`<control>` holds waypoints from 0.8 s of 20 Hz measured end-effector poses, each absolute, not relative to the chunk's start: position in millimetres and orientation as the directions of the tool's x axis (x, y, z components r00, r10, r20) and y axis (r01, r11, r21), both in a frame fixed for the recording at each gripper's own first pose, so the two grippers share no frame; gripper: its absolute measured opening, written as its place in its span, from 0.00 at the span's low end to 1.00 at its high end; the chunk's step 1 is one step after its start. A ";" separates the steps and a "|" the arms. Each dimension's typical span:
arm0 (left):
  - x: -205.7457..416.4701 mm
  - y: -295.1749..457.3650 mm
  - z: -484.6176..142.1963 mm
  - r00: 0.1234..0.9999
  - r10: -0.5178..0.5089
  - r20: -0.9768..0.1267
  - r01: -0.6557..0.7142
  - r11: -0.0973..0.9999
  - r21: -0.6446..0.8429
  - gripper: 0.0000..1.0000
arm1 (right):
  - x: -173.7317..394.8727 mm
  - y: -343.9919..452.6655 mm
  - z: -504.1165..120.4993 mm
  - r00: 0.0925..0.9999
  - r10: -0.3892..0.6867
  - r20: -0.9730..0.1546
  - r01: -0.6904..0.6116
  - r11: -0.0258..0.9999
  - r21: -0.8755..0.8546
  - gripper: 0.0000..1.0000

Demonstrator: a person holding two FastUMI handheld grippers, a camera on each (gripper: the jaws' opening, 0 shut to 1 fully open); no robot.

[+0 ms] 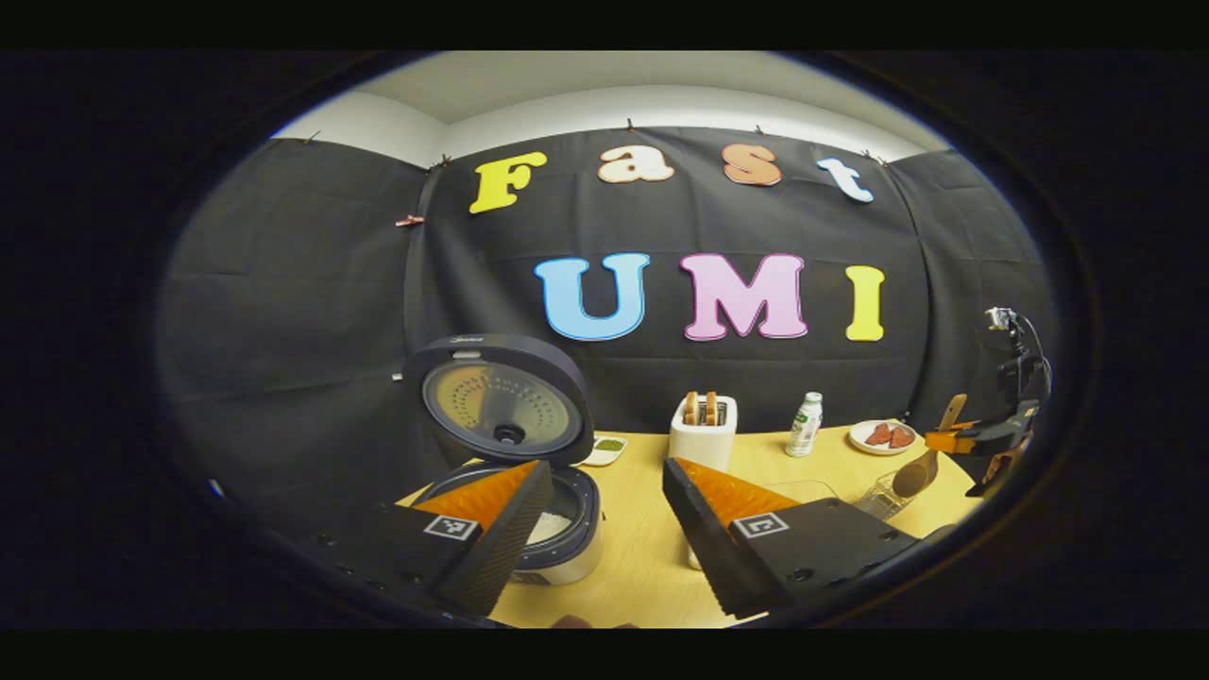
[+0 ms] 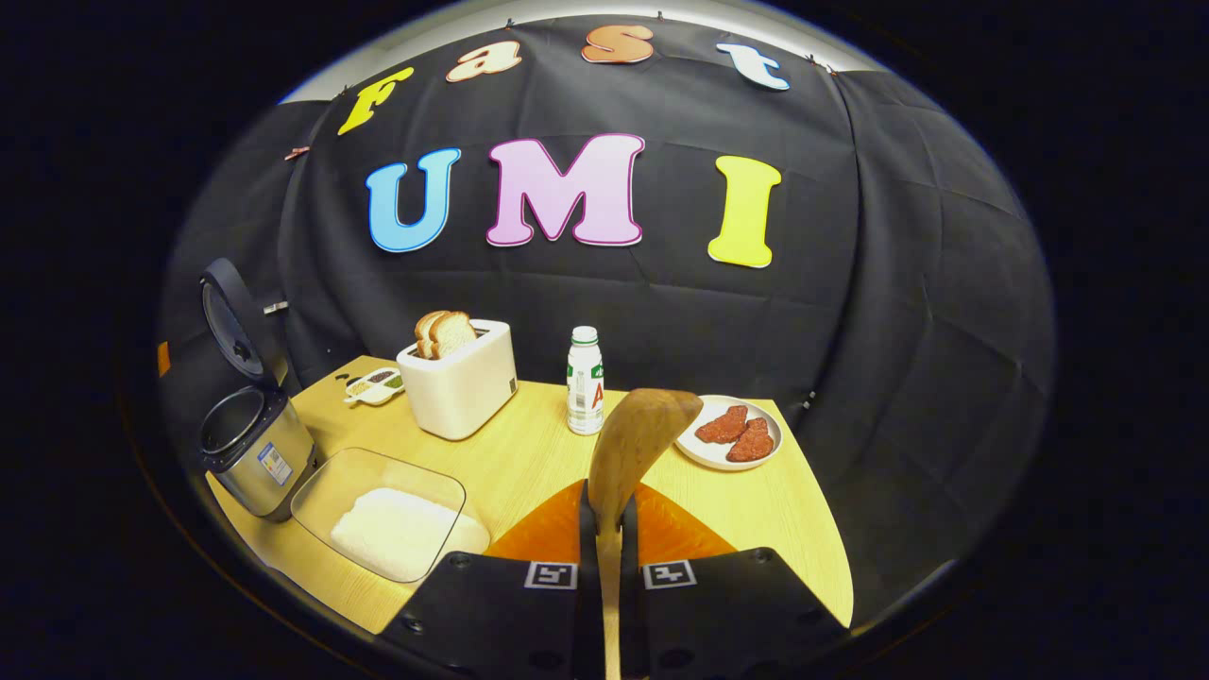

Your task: Close the left gripper, press the button to open the rice cooker; take a wooden spoon from the chopstick holder with the right hand, scoop a spoonful of rice and pour it into the rice cooker, then put the wooden spoon back into the chopstick holder.

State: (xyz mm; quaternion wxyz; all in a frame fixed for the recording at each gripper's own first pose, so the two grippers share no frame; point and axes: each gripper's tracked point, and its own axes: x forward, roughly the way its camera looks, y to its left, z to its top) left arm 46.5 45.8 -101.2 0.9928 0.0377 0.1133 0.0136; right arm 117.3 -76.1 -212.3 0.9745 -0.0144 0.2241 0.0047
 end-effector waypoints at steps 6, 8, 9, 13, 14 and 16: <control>42.0 49.3 -99.2 0.973 0.050 -0.224 -0.035 0.997 0.072 0.83 | 107.7 -83.6 -229.0 0.876 -0.030 -0.482 0.019 0.999 -0.026 0.11; 40.7 50.0 -95.5 0.975 0.052 -0.216 -0.034 0.995 0.089 0.83 | 104.9 -84.3 -236.2 0.864 -0.033 -0.503 0.026 0.999 -0.020 0.11; 39.5 50.0 -94.4 0.976 0.052 -0.212 -0.033 0.995 0.092 0.83 | 103.5 -85.3 -238.6 0.858 -0.035 -0.512 0.030 0.999 -0.018 0.11; 35.3 50.7 -97.6 0.973 0.054 -0.222 -0.036 0.996 0.085 0.83 | 97.6 -91.0 -258.1 0.837 -0.050 -0.545 0.047 0.999 -0.018 0.11; 33.6 51.2 -97.7 0.973 0.056 -0.224 -0.038 0.996 0.082 0.83 | 98.7 -91.5 -260.4 0.831 -0.047 -0.555 0.047 0.999 -0.015 0.11; 33.0 52.0 -96.6 0.973 0.059 -0.224 -0.041 0.996 0.085 0.83 | 95.7 -91.5 -264.9 0.824 -0.045 -0.565 0.049 0.999 -0.009 0.12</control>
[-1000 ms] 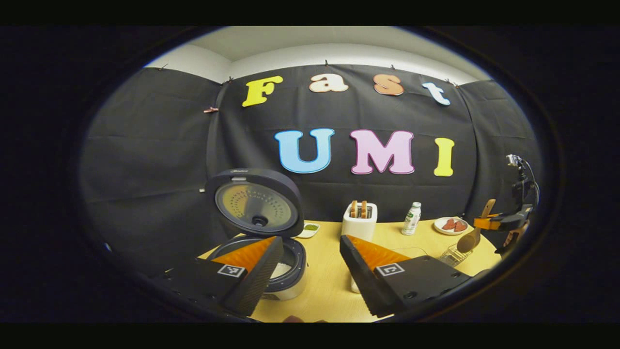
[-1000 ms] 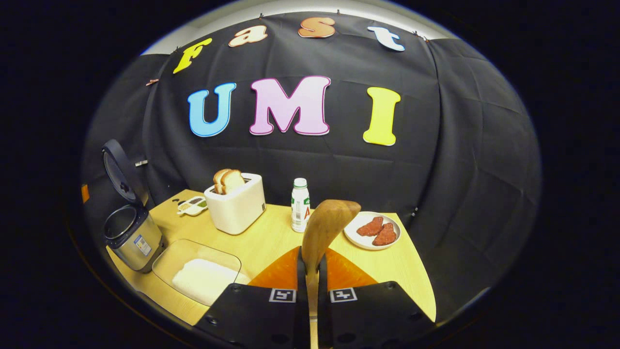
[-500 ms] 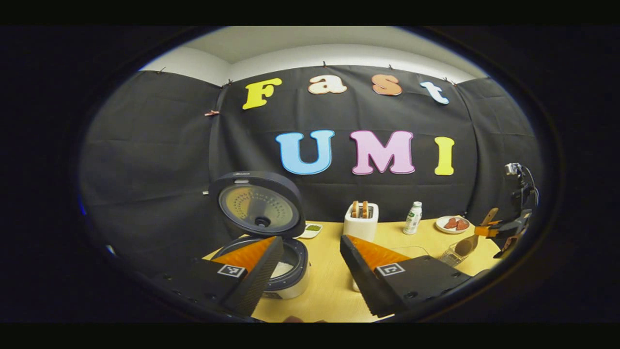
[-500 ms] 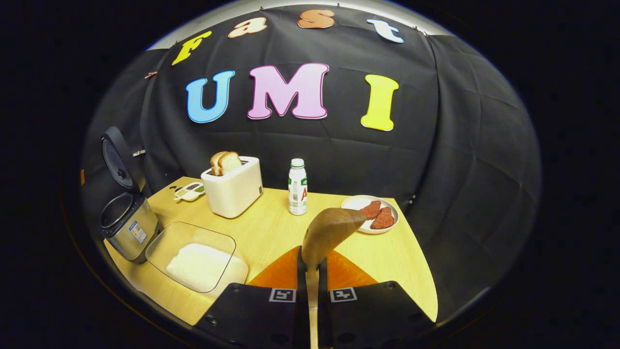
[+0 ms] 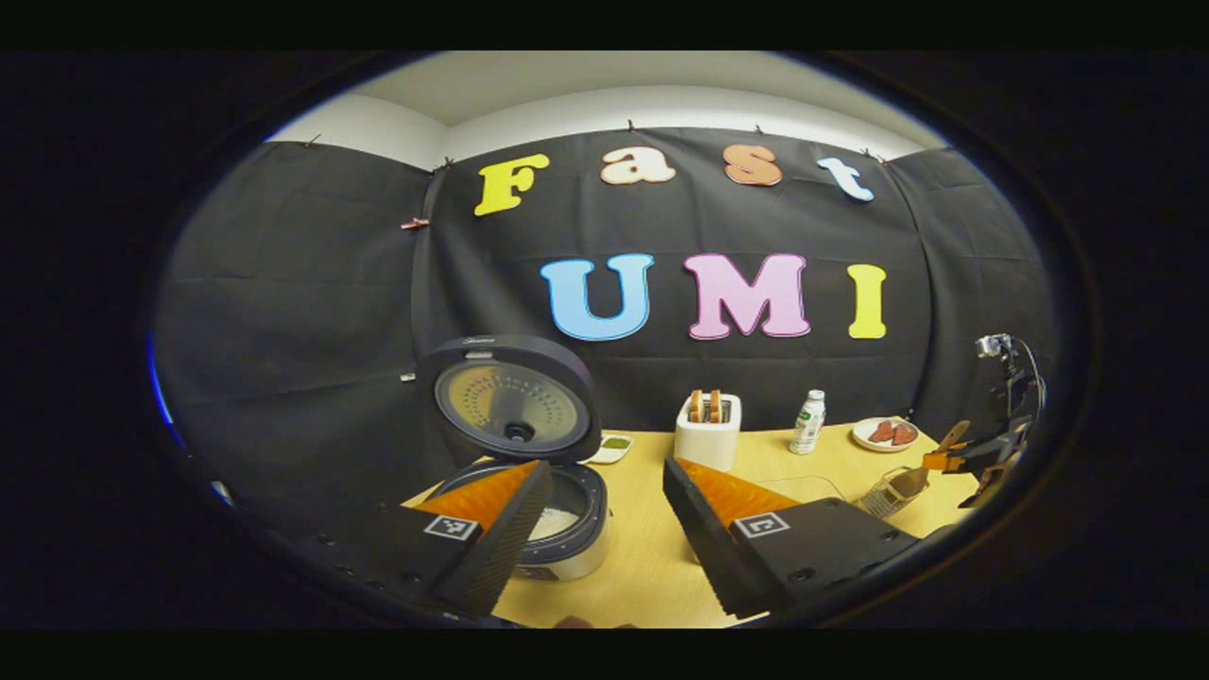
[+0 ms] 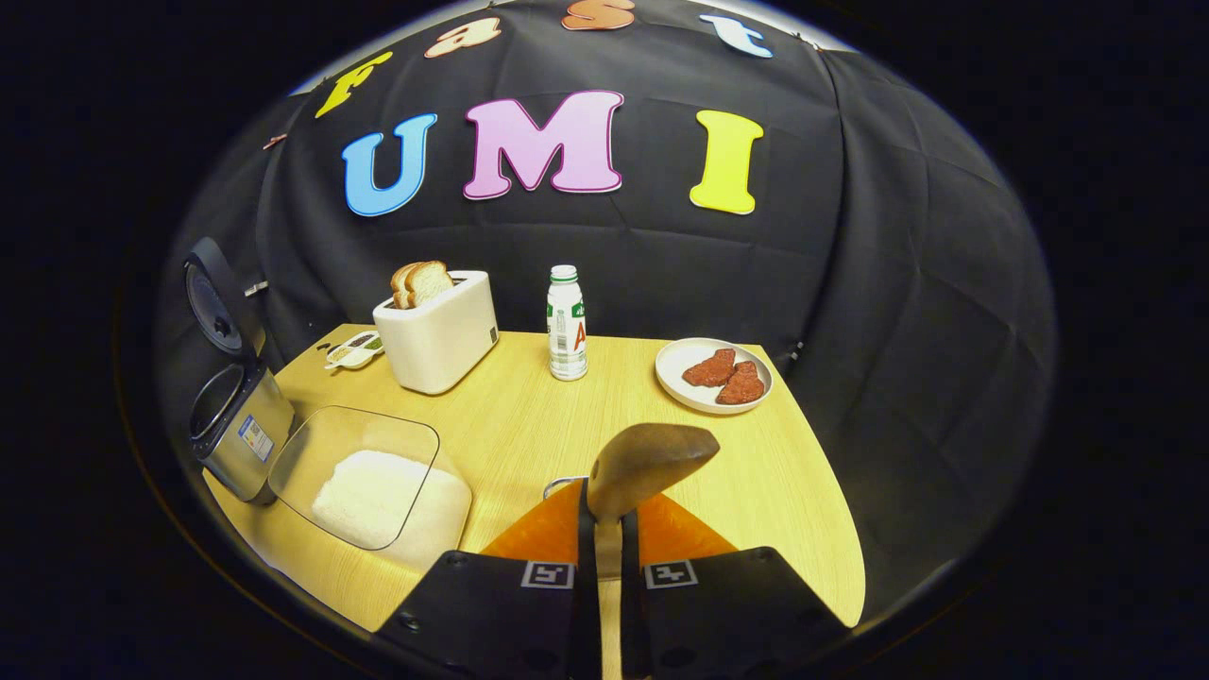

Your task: Close the left gripper, press the button to open the rice cooker; take a wooden spoon from the chopstick holder with the right hand, scoop a spoonful of rice and pour it into the rice cooker, then put the wooden spoon back into the chopstick holder.

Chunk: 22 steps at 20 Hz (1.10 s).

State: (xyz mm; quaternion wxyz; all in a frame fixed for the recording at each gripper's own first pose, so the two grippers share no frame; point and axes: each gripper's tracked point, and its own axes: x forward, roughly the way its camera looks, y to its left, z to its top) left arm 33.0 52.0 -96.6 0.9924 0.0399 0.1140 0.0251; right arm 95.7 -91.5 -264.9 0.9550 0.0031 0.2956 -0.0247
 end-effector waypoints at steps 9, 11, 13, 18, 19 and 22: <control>29.3 49.4 -99.6 0.971 0.053 -0.234 -0.035 0.996 0.082 0.83 | 100.0 -107.1 -251.8 0.841 -0.083 -0.535 0.077 0.996 -0.033 0.31; 30.5 47.4 -99.1 0.972 0.049 -0.232 -0.031 0.996 0.081 0.83 | 100.6 -113.6 -245.4 0.847 -0.102 -0.521 0.094 0.995 -0.042 0.37; 30.9 45.7 -98.1 0.973 0.047 -0.228 -0.030 0.996 0.080 0.83 | 99.7 -117.7 -241.0 0.846 -0.113 -0.521 0.104 0.993 -0.046 0.41; 31.5 44.8 -101.6 0.970 0.043 -0.237 -0.027 0.997 0.071 0.83 | 89.6 -123.3 -232.9 0.848 -0.137 -0.513 0.113 0.991 -0.076 0.43; 31.8 43.9 -101.3 0.971 0.041 -0.236 -0.026 0.997 0.070 0.83 | 89.5 -126.3 -226.6 0.854 -0.149 -0.498 0.121 0.989 -0.088 0.43; 31.8 43.6 -101.4 0.971 0.037 -0.235 -0.021 0.997 0.073 0.83 | 90.9 -129.1 -203.6 0.879 -0.161 -0.450 0.127 0.986 -0.105 0.37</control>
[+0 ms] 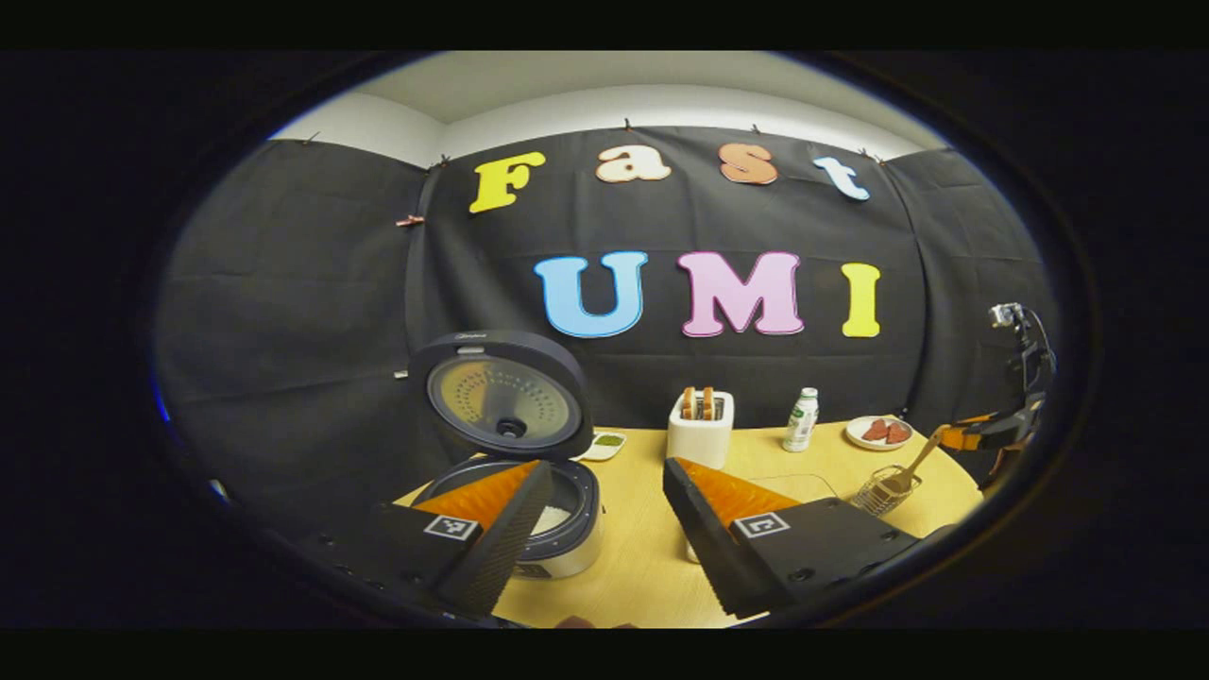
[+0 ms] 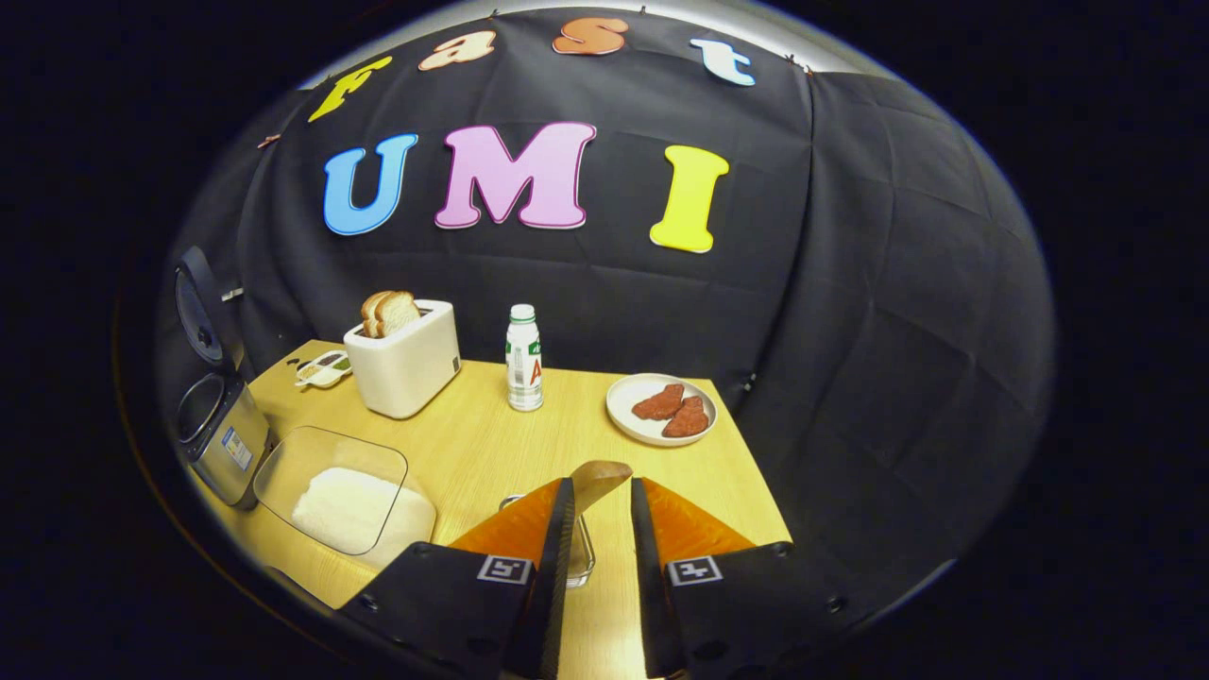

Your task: Close the left gripper, press the button to open the rice cooker; take a wooden spoon from the chopstick holder with the right hand, scoop a spoonful of rice and pour it into the rice cooker, then put the wooden spoon back into the chopstick holder.

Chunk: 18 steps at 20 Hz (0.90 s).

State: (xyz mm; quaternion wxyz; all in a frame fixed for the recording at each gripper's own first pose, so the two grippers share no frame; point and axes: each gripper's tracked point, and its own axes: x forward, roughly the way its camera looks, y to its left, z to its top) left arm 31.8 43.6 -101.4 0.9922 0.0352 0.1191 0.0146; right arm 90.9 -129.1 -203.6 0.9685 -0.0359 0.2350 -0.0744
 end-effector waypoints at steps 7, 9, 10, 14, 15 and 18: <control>36.4 48.6 -96.1 0.974 0.044 -0.221 -0.027 0.996 0.079 0.83 | 90.5 -119.8 -191.9 0.889 -0.143 -0.436 0.125 0.990 -0.070 0.37; 41.1 54.7 -95.9 0.974 0.053 -0.219 -0.036 0.996 0.082 0.83 | 88.0 -115.2 -192.9 0.889 -0.140 -0.437 0.121 0.990 -0.070 0.41; 44.0 56.8 -94.5 0.975 0.055 -0.217 -0.039 0.996 0.080 0.83 | 85.9 -110.4 -193.2 0.890 -0.135 -0.437 0.117 0.991 -0.067 0.41; 59.3 65.7 -85.2 0.981 0.064 -0.184 -0.046 0.994 0.104 0.83 | 83.0 -93.7 -191.4 0.898 -0.114 -0.424 0.093 0.993 -0.069 0.37; 63.6 66.7 -82.0 0.983 0.063 -0.172 -0.044 0.993 0.112 0.83 | 82.4 -89.9 -190.0 0.900 -0.111 -0.421 0.087 0.993 -0.075 0.37; 80.3 75.8 -74.0 0.987 0.071 -0.141 -0.053 0.990 0.130 0.83 | 84.9 -78.7 -183.2 0.908 -0.096 -0.408 0.071 0.995 -0.074 0.37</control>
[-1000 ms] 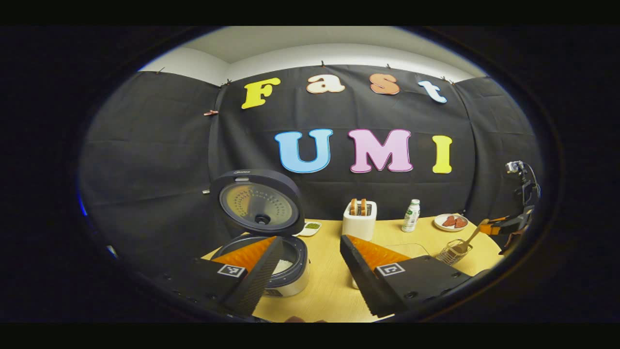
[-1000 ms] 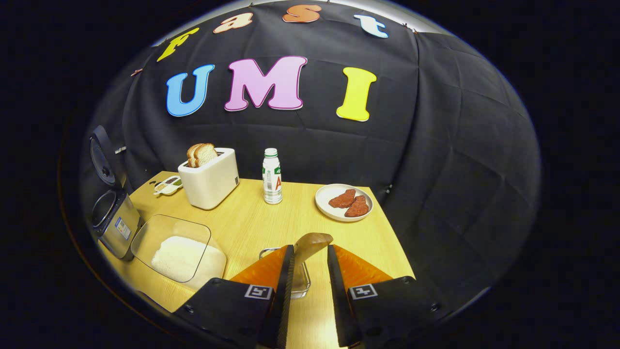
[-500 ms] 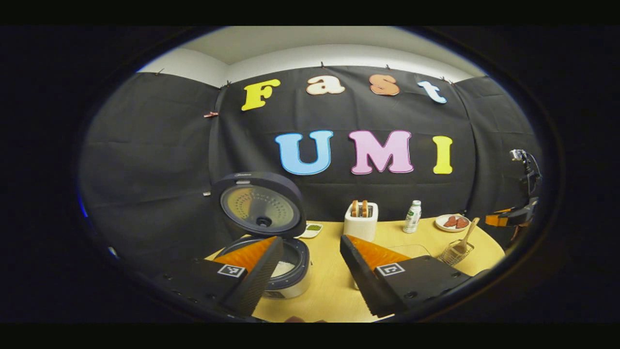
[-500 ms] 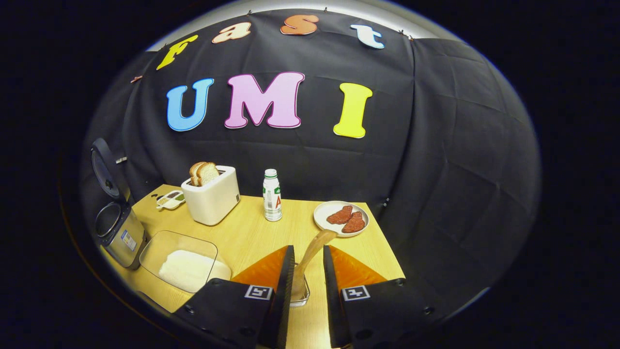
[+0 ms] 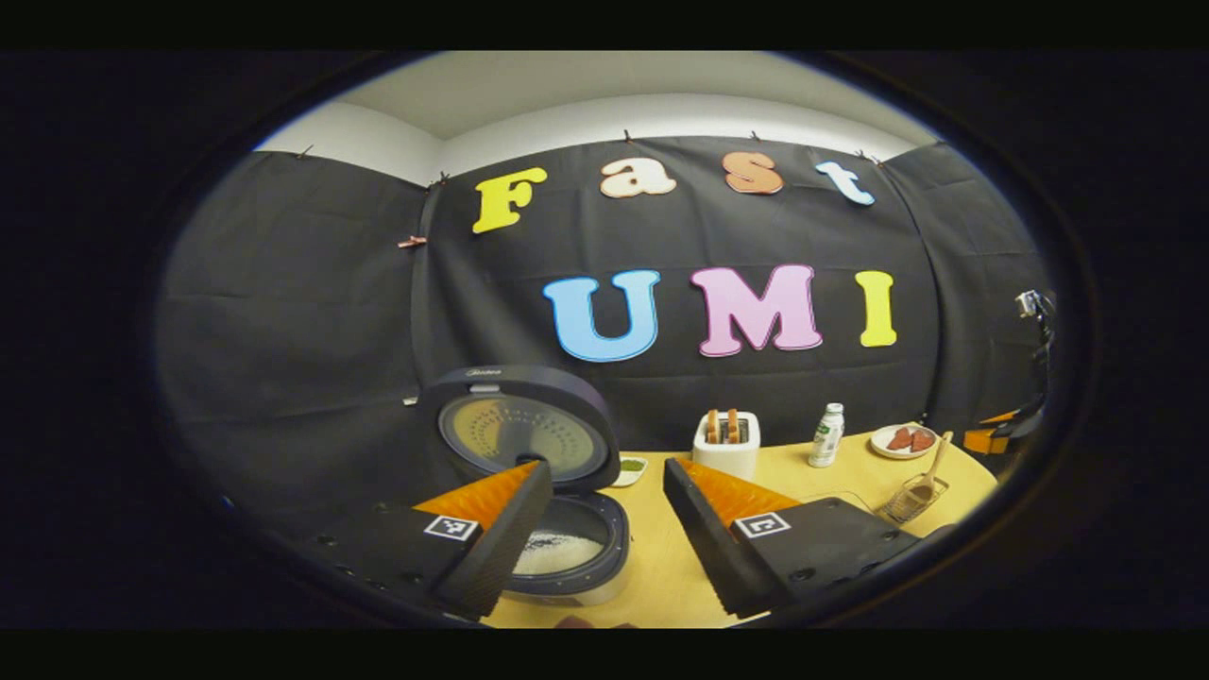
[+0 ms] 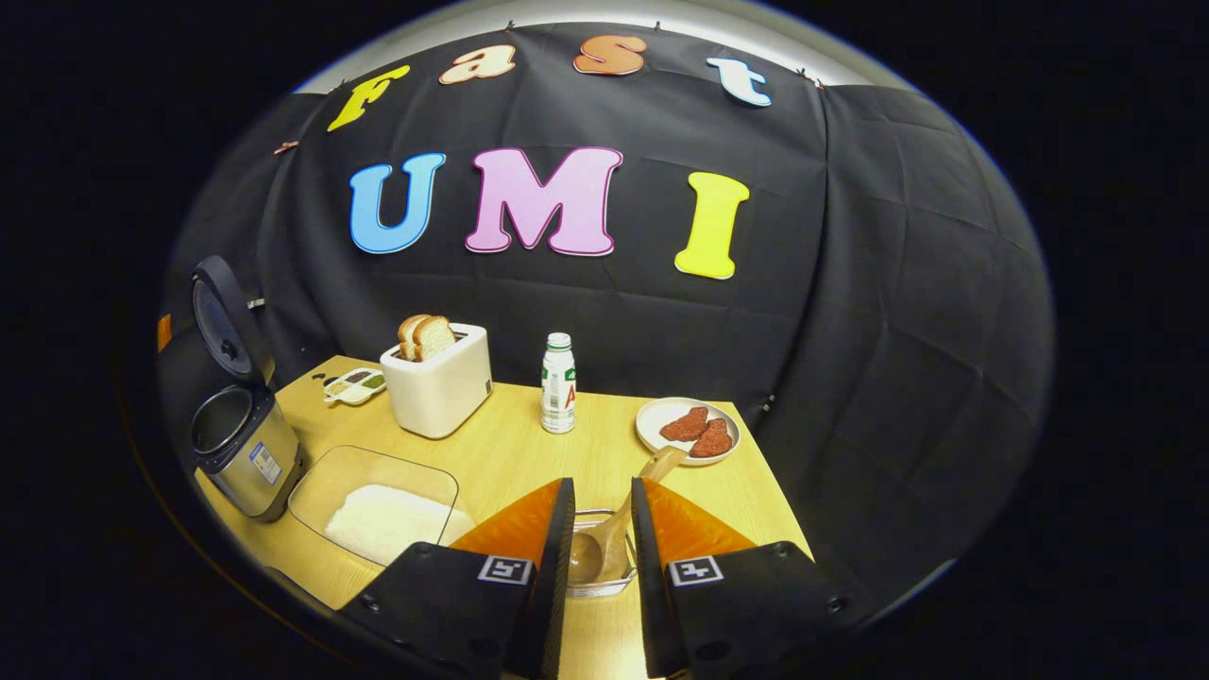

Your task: Close the left gripper, press the button to open the rice cooker; take a wooden spoon from the chopstick holder with the right hand, scoop a spoonful of rice and pour it into the rice cooker, then put the wooden spoon back into the chopstick holder.

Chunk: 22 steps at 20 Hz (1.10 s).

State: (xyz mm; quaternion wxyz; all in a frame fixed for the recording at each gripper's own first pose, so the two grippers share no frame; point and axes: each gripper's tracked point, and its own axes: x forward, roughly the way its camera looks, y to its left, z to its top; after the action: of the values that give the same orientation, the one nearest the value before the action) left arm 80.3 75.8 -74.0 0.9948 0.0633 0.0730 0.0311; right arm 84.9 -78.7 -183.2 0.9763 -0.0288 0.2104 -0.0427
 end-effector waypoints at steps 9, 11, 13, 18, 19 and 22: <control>139.8 110.4 -36.6 0.994 0.090 -0.056 -0.081 0.987 0.142 0.86 | 89.7 -47.3 -175.6 0.915 -0.051 -0.400 0.028 0.998 -0.065 0.38; 153.2 121.7 -24.1 0.994 0.107 -0.017 -0.102 0.978 0.181 0.86 | 90.1 -41.7 -175.3 0.915 -0.047 -0.400 0.024 0.998 -0.062 0.38; 168.0 128.2 -20.2 0.994 0.108 -0.007 -0.104 0.975 0.198 0.91 | 90.6 -34.4 -176.5 0.916 -0.038 -0.400 0.014 0.998 -0.063 0.38; 198.7 140.1 -19.1 0.992 0.124 -0.020 -0.119 0.979 0.163 0.86 | 94.5 -16.9 -179.1 0.912 -0.016 -0.409 -0.007 0.998 -0.056 0.38; 203.9 142.6 -18.8 0.992 0.126 -0.021 -0.121 0.979 0.165 0.91 | 95.0 -15.4 -178.3 0.913 -0.014 -0.407 -0.008 0.998 -0.054 0.38; 214.9 149.8 -14.3 0.991 0.133 -0.005 -0.130 0.976 0.177 0.86 | 96.3 -11.8 -178.8 0.913 -0.013 -0.407 -0.011 0.998 -0.056 0.41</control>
State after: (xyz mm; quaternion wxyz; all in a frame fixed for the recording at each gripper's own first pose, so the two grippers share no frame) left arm 214.9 149.8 -14.3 0.9939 0.0883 0.0086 0.0660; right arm 96.3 -11.8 -178.8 0.9776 -0.0286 0.2083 -0.0005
